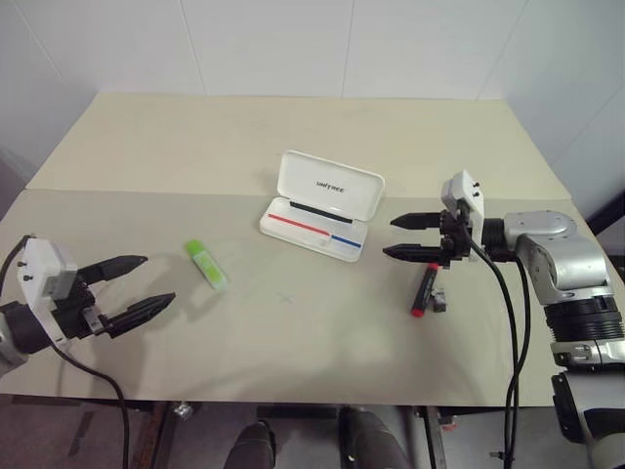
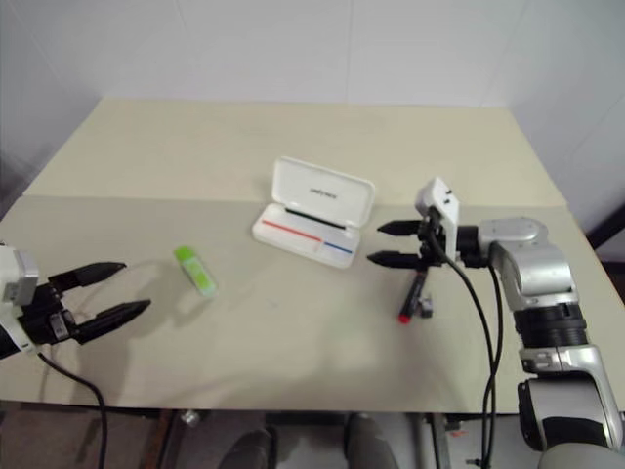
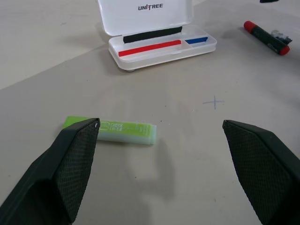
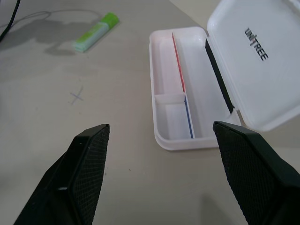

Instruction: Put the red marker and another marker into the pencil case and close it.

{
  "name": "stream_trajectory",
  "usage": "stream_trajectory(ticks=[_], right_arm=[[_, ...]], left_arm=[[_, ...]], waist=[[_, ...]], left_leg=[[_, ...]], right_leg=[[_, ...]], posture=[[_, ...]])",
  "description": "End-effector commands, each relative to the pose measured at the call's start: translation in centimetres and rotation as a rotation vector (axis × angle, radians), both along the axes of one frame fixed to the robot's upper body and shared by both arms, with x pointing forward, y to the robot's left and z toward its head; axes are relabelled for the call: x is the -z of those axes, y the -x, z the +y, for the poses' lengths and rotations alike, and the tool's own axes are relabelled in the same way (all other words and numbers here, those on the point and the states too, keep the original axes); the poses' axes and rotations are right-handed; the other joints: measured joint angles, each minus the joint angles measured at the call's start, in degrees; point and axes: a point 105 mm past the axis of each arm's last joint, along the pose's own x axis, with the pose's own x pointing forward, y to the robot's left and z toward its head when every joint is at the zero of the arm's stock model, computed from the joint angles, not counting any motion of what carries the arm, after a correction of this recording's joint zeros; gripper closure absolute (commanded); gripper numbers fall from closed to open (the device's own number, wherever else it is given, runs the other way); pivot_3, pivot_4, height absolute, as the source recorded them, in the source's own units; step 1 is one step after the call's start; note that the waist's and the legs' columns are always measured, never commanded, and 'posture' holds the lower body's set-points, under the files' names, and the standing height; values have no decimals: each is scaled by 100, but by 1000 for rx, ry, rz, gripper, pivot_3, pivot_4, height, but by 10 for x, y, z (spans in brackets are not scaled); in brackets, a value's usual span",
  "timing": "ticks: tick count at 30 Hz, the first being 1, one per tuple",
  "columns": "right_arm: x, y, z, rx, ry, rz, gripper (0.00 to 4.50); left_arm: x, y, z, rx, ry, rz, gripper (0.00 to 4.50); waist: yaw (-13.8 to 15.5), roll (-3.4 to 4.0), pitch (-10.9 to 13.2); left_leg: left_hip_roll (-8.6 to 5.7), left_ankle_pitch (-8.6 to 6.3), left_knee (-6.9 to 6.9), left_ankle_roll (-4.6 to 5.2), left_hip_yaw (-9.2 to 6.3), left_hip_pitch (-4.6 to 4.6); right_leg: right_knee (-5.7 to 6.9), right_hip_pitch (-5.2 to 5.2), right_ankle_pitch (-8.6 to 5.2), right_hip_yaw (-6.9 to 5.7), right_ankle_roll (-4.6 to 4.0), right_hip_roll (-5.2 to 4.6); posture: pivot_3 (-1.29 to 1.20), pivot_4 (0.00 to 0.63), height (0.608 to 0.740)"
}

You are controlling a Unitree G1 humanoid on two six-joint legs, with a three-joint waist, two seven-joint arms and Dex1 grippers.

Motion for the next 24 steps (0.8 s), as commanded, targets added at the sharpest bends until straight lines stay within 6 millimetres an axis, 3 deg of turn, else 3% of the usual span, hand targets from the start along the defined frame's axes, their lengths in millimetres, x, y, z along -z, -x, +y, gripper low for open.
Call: stream_trajectory(ticks=[1,9,19,24], right_arm=[[-13,6,11,-38,-20,-42,0],[3,5,58,-97,60,-15,0],[26,-14,81,-29,156,-29,0],[38,-37,93,20,197,-26,0]], left_arm=[[-14,2,4,4,-12,-46,39],[-12,-2,-10,46,34,-53,39],[-18,7,-2,28,51,-100,39],[-21,6,-6,27,46,-112,39]], waist=[[1,0,0],[1,1,1],[-11,-1,-1],[-23,-1,-1]], left_leg=[[0,0,0,0,0,0],[4,0,-2,0,-2,-1],[3,-2,-2,-3,-1,-1],[4,-1,-1,-4,-2,2]], right_leg=[[0,0,0,0,0,0],[4,-4,1,-1,1,2],[3,-4,0,-1,0,1],[8,-4,1,-1,-1,3]], posture=[[0,150,740],[0,150,740],[0,150,740],[0,150,740]])
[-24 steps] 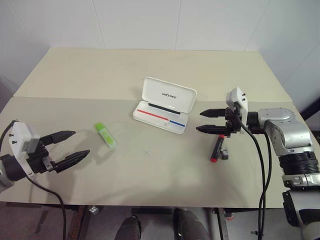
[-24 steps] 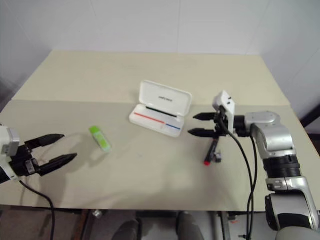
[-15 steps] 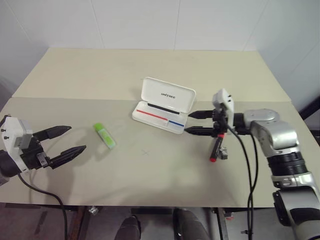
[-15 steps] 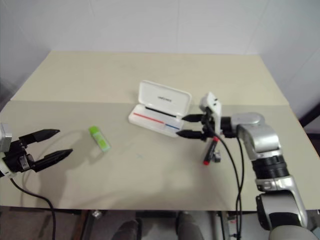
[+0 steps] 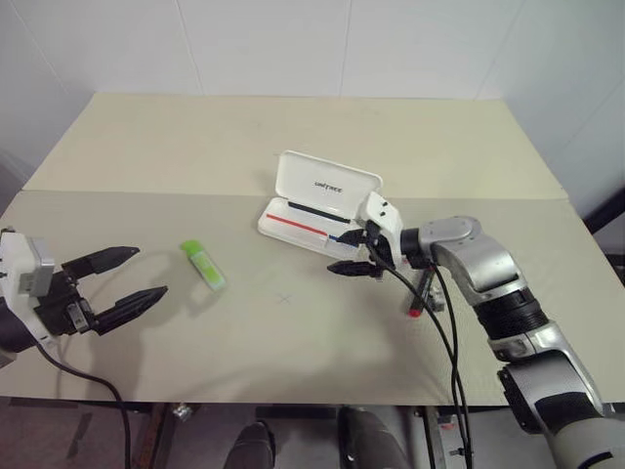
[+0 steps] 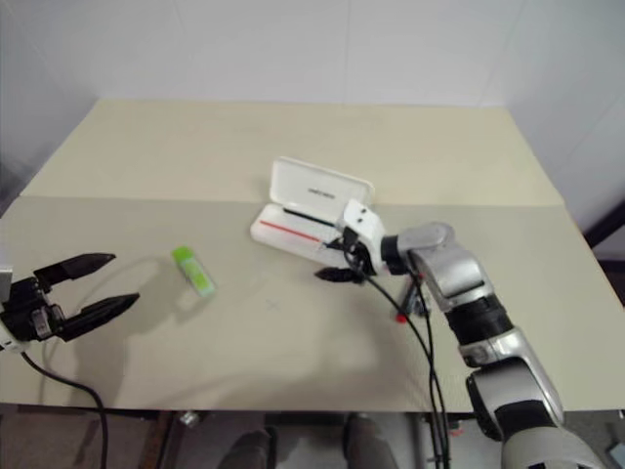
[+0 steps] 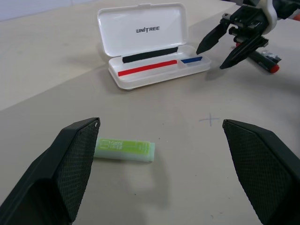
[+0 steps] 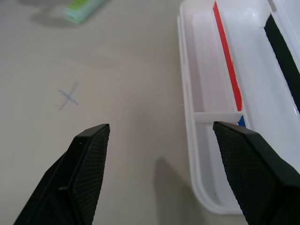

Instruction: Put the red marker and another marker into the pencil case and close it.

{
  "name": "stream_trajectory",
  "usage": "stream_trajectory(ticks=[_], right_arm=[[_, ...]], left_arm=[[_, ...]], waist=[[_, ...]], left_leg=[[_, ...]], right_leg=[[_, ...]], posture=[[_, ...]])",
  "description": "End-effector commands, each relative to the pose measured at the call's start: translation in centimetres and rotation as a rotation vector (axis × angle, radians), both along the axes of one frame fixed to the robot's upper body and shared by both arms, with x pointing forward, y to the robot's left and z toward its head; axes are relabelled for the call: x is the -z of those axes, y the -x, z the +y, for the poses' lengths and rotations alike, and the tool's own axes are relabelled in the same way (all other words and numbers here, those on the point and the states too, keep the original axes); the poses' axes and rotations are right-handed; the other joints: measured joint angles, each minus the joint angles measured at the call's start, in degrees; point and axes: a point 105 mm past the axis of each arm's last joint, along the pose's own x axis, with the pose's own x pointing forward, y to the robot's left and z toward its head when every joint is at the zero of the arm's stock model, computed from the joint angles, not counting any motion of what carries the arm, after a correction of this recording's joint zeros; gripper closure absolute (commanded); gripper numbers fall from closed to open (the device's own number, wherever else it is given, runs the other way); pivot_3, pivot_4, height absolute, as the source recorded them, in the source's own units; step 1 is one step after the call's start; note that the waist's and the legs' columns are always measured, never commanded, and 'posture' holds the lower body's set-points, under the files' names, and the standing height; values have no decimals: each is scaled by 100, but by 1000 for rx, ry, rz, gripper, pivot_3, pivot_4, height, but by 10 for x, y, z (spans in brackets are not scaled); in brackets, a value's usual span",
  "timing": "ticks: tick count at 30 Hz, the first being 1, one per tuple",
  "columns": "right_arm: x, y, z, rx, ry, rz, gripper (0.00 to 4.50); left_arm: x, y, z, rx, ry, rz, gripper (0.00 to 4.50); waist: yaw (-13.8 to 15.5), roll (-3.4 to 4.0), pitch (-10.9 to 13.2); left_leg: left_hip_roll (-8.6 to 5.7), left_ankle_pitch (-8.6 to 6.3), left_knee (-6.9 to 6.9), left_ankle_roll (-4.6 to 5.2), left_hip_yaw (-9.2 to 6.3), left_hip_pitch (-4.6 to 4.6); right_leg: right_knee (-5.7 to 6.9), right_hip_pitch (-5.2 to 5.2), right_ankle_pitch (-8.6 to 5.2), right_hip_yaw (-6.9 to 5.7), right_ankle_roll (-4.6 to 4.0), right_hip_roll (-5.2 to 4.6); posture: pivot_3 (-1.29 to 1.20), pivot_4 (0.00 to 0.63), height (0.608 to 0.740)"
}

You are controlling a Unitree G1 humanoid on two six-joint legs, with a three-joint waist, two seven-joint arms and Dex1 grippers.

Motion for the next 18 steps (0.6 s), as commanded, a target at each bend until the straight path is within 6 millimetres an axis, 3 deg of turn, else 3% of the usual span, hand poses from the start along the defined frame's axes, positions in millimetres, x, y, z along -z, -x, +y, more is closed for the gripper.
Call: stream_trajectory(ticks=[1,8,18], right_arm=[[-6,-11,5,1,13,-51,0],[4,-17,6,-9,77,-44,0],[-3,-10,-10,-33,72,-55,0]], left_arm=[[-11,3,-4,9,-7,-64,39],[-10,10,-2,-23,-13,-71,39],[-8,8,-5,-29,-12,-69,39]], waist=[[5,0,0],[18,-2,-1],[29,-2,-2]], left_leg=[[0,0,0,0,0,1],[-1,-5,-1,-9,0,-3],[0,-6,1,-10,-1,-1]], right_leg=[[2,0,0,0,0,0],[-5,-1,0,-1,1,-3],[-1,1,0,-2,-1,0]], posture=[[0,150,740],[0,150,740],[0,150,740]])
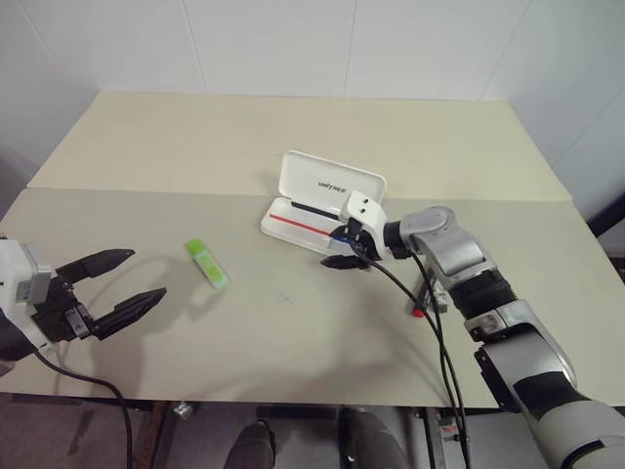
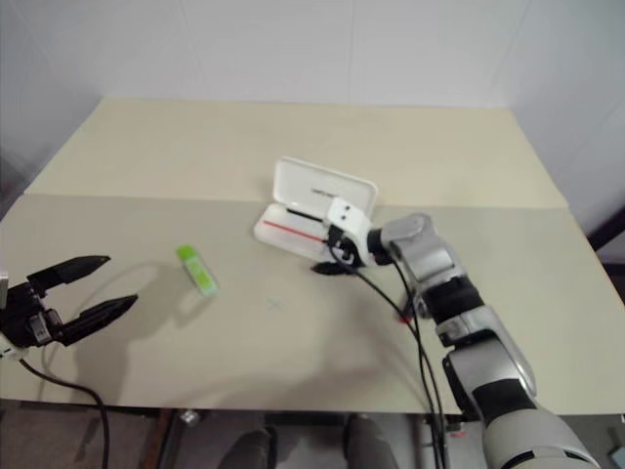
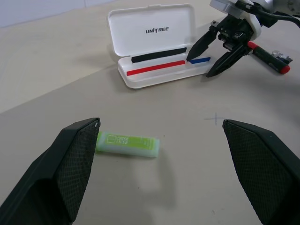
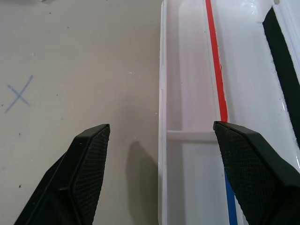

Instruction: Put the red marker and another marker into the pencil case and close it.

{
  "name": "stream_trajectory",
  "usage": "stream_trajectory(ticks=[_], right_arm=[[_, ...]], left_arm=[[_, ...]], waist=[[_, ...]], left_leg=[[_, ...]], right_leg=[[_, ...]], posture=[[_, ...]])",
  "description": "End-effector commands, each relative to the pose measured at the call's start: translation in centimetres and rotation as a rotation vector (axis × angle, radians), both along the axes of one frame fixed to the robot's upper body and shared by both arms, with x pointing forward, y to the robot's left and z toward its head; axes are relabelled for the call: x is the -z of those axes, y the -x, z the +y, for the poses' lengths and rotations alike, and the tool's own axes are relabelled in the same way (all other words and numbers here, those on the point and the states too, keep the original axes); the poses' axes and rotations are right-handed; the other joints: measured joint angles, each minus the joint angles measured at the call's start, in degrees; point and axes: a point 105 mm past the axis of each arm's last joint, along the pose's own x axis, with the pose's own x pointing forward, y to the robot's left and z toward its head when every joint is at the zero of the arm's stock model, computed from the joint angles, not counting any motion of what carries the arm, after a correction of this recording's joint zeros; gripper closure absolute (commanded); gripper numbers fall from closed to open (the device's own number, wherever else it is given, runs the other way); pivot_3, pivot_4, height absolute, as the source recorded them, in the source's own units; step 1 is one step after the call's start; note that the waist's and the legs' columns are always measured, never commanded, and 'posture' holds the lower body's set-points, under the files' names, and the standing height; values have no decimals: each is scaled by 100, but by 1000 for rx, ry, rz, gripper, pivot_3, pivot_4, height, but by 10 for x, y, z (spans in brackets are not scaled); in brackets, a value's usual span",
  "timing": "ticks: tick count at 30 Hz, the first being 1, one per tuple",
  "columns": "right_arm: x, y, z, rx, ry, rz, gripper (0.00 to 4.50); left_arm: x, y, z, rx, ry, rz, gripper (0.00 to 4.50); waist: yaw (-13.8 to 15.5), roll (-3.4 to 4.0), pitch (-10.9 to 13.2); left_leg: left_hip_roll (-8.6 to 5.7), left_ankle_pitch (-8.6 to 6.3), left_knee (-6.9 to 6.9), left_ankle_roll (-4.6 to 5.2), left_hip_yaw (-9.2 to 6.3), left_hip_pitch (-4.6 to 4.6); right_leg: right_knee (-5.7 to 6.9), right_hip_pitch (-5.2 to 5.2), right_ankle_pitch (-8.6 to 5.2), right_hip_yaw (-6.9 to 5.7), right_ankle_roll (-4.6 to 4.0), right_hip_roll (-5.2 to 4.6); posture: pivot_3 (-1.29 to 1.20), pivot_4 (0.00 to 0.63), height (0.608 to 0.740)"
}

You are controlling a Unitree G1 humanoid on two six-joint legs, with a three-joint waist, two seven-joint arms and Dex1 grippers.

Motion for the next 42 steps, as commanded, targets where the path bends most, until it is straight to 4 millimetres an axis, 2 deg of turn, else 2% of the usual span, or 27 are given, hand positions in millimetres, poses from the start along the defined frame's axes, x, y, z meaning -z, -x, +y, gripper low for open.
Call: stream_trajectory(ticks=[1,6,10,14,16,19,22,23,27,34,38,42], right_arm=[[-7,3,-7,-6,-8,-19,0],[-4,6,-12,0,-4,-4,0],[6,5,-9,12,20,13,0],[10,4,-4,28,21,35,963],[10,5,-3,21,23,31,1694],[4,5,-2,12,16,12,2739],[-10,6,2,-37,-41,-61,3828],[-14,7,2,-52,-57,-81,3939],[-19,22,2,-161,-50,-124,3938],[-19,70,4,-342,-22,-155,3938],[-1,94,0,-427,98,-155,3938],[20,97,-8,-451,249,-196,3938]], left_arm=[[-7,1,-2,8,-7,-40,39],[-9,-1,-3,15,-10,-40,39],[-10,-3,-4,24,-14,-41,39],[-10,-4,-5,29,-15,-43,0],[-10,-4,-5,30,-15,-44,0],[-10,-4,-6,30,-14,-43,0],[-9,-4,-6,31,-12,-44,0],[-9,-4,-6,32,-12,-44,0],[-8,-4,-10,47,-2,-43,0],[-4,-4,-14,69,9,-30,0],[-1,-7,-18,88,14,-22,0],[-1,-10,-20,101,17,-21,0]], waist=[[-8,0,0],[-32,0,0],[-27,0,0],[-27,0,0],[-19,0,0],[-16,0,0],[-17,0,0],[-29,0,0],[-23,0,0],[-1,0,0],[3,-1,0],[2,-3,-1]], left_leg=[[0,0,0,0,1,0],[2,0,-1,0,1,0],[3,0,0,0,0,1],[3,0,0,0,1,1],[3,0,0,0,0,0],[2,0,0,0,0,0],[2,0,-1,-1,0,0],[3,0,-1,0,0,0],[5,0,-1,0,0,1],[4,-2,-1,-3,0,-2],[4,-2,2,-3,0,1],[4,-2,5,-3,0,3]], right_leg=[[-1,0,0,0,0,0],[0,-1,0,0,0,2],[3,-1,0,0,0,5],[3,-1,0,0,0,4],[2,-1,0,0,0,4],[0,-1,0,0,0,2],[0,-1,0,0,0,3],[0,-1,0,0,0,4],[3,-1,0,0,0,6],[-2,-1,-1,0,1,3],[0,2,-1,0,1,4],[0,4,-1,0,0,5]], posture=[[0,150,740],[0,150,740],[0,150,740],[0,150,740],[0,150,740],[0,150,740],[0,150,740],[0,150,740],[0,150,740],[0,150,740],[0,150,740],[0,150,740]])
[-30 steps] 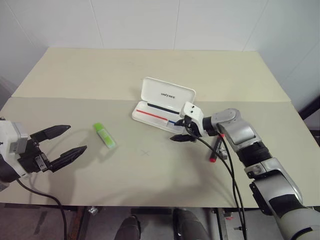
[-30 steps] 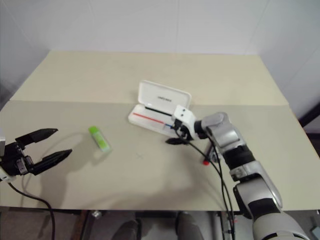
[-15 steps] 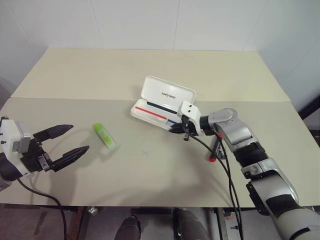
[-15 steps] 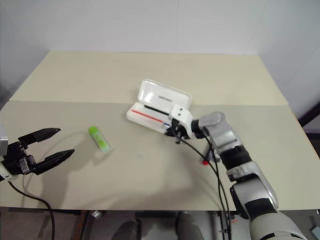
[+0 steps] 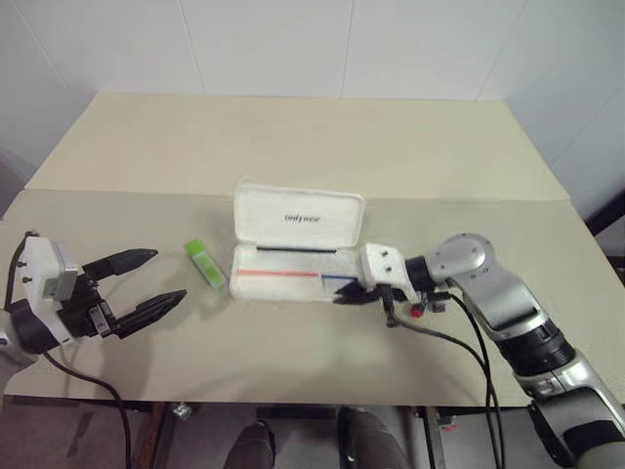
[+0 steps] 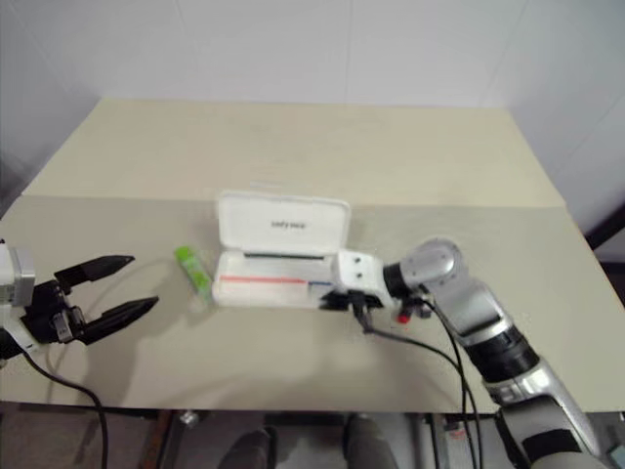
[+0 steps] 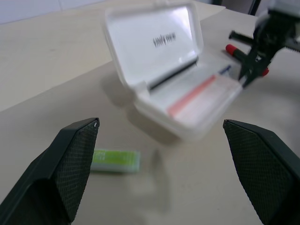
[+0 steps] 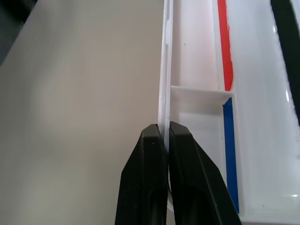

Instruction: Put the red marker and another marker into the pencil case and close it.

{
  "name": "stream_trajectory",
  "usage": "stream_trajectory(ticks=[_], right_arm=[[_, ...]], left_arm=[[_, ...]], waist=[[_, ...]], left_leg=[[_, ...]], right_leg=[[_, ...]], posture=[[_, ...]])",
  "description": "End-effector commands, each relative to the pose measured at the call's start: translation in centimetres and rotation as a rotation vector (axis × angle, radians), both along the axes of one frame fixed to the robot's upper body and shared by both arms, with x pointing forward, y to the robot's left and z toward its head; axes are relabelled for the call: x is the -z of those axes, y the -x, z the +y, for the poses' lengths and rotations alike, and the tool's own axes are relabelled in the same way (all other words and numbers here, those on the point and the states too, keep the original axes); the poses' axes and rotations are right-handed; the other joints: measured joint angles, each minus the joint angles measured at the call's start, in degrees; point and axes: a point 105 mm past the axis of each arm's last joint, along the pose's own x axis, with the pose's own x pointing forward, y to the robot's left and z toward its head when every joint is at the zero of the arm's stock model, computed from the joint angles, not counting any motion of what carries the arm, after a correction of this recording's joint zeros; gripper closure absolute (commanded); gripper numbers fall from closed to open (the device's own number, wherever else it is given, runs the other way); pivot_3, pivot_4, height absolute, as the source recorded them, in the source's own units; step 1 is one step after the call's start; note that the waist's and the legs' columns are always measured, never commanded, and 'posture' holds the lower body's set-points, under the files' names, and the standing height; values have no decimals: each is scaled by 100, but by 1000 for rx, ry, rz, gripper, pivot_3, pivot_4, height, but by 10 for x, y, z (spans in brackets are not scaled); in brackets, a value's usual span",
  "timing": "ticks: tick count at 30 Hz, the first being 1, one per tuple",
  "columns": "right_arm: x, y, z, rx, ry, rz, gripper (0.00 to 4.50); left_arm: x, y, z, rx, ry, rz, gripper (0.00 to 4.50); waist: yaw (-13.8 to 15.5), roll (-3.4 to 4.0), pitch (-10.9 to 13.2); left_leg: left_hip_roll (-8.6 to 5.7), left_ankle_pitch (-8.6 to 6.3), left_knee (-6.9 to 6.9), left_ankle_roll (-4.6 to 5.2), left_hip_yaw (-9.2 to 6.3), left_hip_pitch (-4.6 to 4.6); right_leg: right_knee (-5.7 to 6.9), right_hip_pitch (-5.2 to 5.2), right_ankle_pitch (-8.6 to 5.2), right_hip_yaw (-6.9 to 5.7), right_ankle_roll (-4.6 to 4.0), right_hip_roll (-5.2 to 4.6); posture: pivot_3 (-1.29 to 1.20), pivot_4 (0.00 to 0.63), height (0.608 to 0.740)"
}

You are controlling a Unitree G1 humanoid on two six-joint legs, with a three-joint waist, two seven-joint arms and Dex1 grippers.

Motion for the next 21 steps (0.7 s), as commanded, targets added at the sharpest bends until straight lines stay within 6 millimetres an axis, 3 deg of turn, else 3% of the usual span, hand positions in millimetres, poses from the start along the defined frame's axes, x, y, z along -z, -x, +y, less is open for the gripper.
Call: stream_trajectory(ticks=[1,12,13,21], right_arm=[[5,5,0,-43,68,-82,3938],[22,3,-2,11,106,-88,3938],[23,1,-3,25,108,-92,3207],[14,8,-3,11,59,-65,552]], left_arm=[[-6,-2,-2,20,4,-34,0],[-5,-5,-5,43,4,-28,0],[-5,-5,-6,46,5,-27,0],[-3,-5,-10,68,9,-25,0]], waist=[[0,0,0],[1,-1,-1],[2,-2,-1],[15,-6,-3]], left_leg=[[-1,0,0,0,0,0],[0,0,0,0,-1,2],[0,0,0,0,-1,4],[0,0,1,0,-1,6]], right_leg=[[0,0,0,0,0,0],[-1,3,0,0,0,-1],[0,5,0,0,0,0],[-2,8,-1,0,-1,-1]], posture=[[0,150,740],[0,150,740],[0,150,740],[0,150,740]])
